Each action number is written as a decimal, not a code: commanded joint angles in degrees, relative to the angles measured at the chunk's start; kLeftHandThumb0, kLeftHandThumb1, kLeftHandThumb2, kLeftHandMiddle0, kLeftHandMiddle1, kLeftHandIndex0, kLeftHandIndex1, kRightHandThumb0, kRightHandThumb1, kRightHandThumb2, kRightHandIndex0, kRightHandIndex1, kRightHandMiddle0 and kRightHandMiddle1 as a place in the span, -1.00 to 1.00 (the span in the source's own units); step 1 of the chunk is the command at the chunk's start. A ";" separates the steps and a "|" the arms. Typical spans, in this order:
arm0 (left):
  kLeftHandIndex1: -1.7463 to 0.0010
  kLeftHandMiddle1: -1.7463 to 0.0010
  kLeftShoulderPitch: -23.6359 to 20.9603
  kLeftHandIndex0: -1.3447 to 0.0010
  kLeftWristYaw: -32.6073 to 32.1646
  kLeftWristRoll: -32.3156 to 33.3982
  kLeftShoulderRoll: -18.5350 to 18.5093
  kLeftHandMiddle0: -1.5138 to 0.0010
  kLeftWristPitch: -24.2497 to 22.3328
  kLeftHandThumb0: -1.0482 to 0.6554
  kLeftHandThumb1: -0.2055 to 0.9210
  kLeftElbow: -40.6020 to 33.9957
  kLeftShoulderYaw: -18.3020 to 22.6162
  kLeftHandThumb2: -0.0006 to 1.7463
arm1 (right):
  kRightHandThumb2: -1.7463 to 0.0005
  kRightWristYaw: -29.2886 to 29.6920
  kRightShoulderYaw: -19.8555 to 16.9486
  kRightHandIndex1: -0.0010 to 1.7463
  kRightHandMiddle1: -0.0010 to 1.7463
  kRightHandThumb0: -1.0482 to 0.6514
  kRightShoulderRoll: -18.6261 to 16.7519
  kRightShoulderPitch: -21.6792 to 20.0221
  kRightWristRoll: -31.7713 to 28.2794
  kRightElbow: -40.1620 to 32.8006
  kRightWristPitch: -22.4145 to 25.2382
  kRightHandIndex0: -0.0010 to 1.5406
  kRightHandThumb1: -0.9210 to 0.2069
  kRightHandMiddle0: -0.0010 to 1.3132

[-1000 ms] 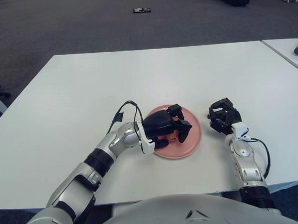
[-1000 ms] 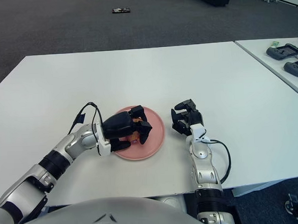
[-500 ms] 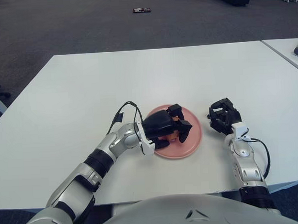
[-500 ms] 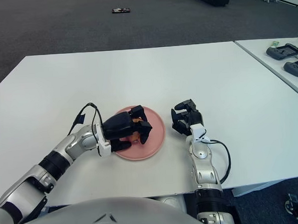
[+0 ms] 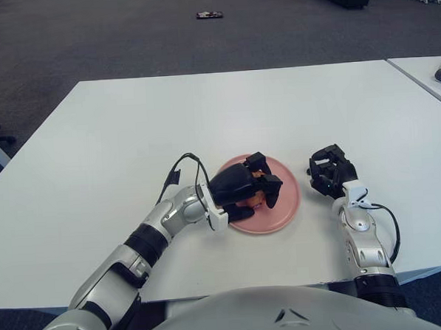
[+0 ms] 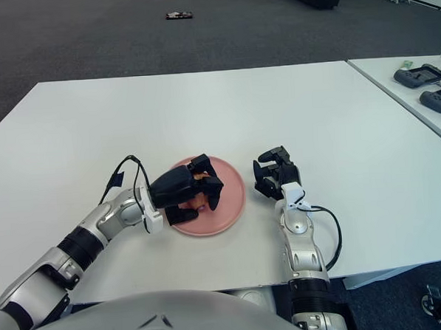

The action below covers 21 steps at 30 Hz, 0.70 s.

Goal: Put the apple into the plate.

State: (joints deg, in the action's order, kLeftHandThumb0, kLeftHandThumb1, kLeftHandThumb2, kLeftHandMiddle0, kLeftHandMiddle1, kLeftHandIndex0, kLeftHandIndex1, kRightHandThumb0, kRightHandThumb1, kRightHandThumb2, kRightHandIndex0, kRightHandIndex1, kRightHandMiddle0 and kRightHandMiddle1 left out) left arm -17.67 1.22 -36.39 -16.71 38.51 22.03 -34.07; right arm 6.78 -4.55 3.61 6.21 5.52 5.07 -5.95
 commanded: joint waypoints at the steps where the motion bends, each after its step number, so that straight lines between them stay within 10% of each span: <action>1: -0.88 -1.00 1.95 0.49 2.80 0.37 -1.60 0.31 -1.48 0.22 0.16 0.58 0.32 0.31 | 0.09 -0.14 0.34 0.58 1.00 -0.20 0.23 0.35 0.46 -0.18 -0.44 -0.33 -0.66 -0.54; 9: -0.99 -0.83 3.29 0.82 2.51 3.97 -1.98 0.53 -2.33 0.23 0.77 -2.07 4.41 -0.22 | 0.08 -0.11 0.24 0.56 1.00 -0.21 0.14 0.38 0.37 -0.70 1.18 -0.35 -0.66 -0.53; 13: -0.79 -0.76 4.23 0.96 1.84 4.59 -2.10 0.90 -3.15 -0.12 -0.01 -3.76 6.58 0.38 | 0.08 0.01 0.23 0.56 1.00 -0.21 0.25 0.40 0.60 -0.76 1.63 -0.35 -0.65 -0.53; 21: -0.50 -0.41 7.74 1.00 0.66 6.28 -1.85 0.99 -7.26 -0.28 -0.21 -8.76 11.82 0.47 | 0.07 -0.24 0.10 0.58 1.00 -0.21 0.29 0.17 0.26 -0.39 1.78 -0.35 -0.64 -0.53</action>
State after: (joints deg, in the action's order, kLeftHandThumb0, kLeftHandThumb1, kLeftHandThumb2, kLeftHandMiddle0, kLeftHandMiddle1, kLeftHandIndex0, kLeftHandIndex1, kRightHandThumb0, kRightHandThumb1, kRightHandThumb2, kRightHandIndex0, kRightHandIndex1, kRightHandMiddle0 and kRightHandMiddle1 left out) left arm -10.97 3.13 -31.60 -18.54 33.27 15.49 -24.84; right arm 6.67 -4.43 3.65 6.20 5.61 4.27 -5.28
